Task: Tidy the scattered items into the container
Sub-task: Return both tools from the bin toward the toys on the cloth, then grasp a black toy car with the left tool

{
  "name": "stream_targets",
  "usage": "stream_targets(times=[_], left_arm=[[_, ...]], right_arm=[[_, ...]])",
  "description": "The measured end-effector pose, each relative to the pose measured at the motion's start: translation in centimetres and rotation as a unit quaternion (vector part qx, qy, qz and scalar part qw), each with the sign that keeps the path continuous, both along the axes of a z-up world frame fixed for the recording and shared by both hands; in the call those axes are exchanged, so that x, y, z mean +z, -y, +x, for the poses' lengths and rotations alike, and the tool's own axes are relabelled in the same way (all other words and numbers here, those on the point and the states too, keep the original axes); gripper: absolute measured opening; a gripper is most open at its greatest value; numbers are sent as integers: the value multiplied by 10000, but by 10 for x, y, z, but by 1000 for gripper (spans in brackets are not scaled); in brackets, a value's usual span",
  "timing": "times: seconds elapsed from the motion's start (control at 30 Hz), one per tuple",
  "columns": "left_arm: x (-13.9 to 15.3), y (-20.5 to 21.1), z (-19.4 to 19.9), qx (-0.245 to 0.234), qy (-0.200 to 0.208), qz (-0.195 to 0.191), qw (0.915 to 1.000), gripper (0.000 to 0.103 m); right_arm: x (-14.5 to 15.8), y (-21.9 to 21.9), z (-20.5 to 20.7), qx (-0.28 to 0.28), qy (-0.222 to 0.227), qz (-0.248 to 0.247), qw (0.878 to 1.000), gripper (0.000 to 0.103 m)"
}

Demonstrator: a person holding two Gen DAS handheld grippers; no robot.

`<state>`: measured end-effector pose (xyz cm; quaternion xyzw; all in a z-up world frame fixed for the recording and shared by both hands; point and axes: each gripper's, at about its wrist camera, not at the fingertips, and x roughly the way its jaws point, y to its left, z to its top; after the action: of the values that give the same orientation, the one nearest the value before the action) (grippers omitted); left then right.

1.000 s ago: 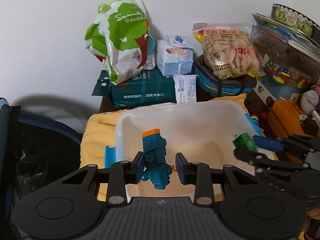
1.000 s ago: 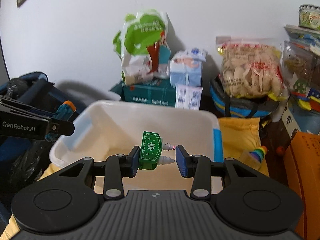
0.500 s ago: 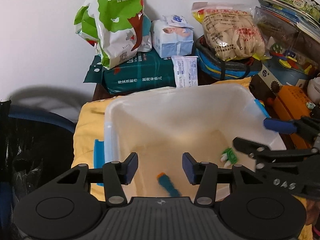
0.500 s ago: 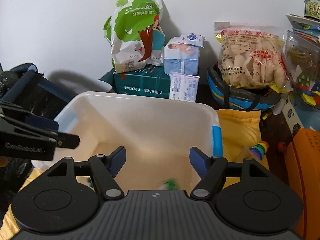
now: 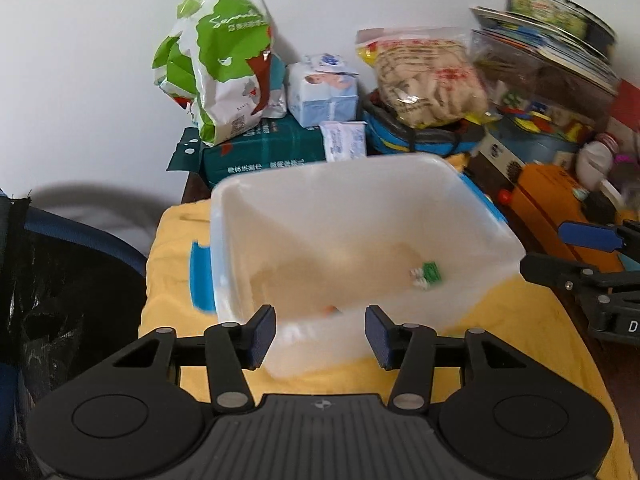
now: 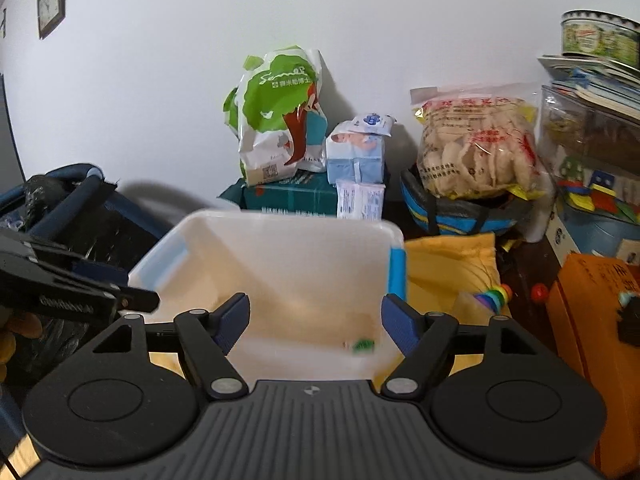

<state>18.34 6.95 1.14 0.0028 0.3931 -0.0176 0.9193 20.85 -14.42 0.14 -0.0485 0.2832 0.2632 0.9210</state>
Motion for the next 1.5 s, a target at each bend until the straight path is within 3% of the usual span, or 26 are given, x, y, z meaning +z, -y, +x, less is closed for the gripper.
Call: stream_targets(times=[0.27, 0.53, 0.8, 1.03, 1.5], left_arm=[[-31, 30, -77, -318, -17, 83, 9995, 54], [-73, 60, -119, -433, -245, 152, 9986, 55], [-114, 85, -137, -683, -460, 303, 9961, 54], [-134, 96, -140, -754, -520, 371, 9951, 54], [-146, 99, -127, -581, -431, 359, 9967, 54]], right_arm=[[-40, 31, -61, 120, -171, -381, 9991, 77], [-85, 49, -74, 28, -340, -706, 9969, 76], [-117, 56, -63, -315, -471, -802, 9952, 75], [-129, 42, -48, -415, -440, -767, 9952, 73], [-145, 29, -33, -685, -649, -616, 9936, 71]])
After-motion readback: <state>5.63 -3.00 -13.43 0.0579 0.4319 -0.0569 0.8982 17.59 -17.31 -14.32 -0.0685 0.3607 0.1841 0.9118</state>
